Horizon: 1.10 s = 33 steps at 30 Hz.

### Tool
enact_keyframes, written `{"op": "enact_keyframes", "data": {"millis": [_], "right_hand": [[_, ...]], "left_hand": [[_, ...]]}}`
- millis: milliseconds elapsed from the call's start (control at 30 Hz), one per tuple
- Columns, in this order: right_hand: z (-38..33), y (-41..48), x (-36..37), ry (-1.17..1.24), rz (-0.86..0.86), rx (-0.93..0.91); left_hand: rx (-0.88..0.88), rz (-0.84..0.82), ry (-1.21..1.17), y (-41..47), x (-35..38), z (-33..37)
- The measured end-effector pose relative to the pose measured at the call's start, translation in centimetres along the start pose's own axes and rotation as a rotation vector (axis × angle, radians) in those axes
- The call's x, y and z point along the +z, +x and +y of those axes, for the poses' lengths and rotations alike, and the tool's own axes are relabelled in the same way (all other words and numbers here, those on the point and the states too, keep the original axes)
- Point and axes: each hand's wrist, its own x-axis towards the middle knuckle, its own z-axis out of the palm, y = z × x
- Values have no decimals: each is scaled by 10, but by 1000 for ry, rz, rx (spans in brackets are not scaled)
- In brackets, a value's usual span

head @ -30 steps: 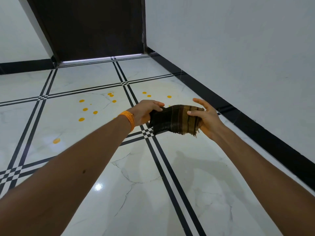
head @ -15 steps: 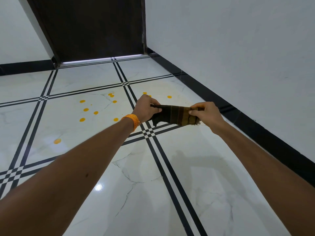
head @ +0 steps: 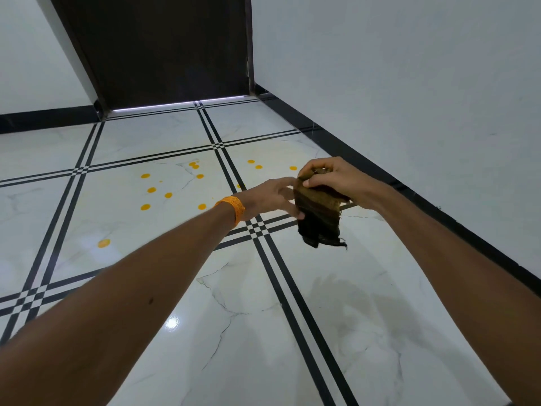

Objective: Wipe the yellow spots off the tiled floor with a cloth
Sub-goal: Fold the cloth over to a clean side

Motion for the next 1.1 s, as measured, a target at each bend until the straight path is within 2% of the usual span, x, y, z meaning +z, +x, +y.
{"op": "enact_keyframes", "data": {"millis": [100, 167, 267, 367, 433, 467, 533, 600, 667, 733, 833, 1100], "right_hand": [[-8, 4, -8, -31, -48, -20], [-9, 8, -15, -13, 50, -55], [6, 19, -21, 7, 290, -35], [28, 26, -18, 260, 583, 65], [43, 21, -8, 537, 644, 234], [53, 17, 1, 663, 592, 341], [71, 10, 22, 879, 369, 513], [78, 9, 39, 1022, 140, 555], [73, 15, 46, 988, 1, 509], [59, 26, 46, 876, -23, 436], [30, 44, 53, 843, -32, 372], [-55, 53, 68, 954, -87, 349]], "left_hand": [[46, 3, -148, 6, 7, 8], [-16, -6, -273, 8, 11, 10], [-66, -36, -320, 11, 17, 7], [-64, 17, -438, 14, 22, 2], [-33, 102, -545, 18, 22, -3], [-10, 127, -601, 21, 21, -4], [11, 181, -718, 28, 19, -8], [22, 231, -754, 37, 19, -14], [30, 252, -736, 43, 16, -20], [42, 259, -699, 44, 11, -21], [1, 360, -687, 30, -10, -10], [-170, 599, -762, -55, -62, 31]]}}
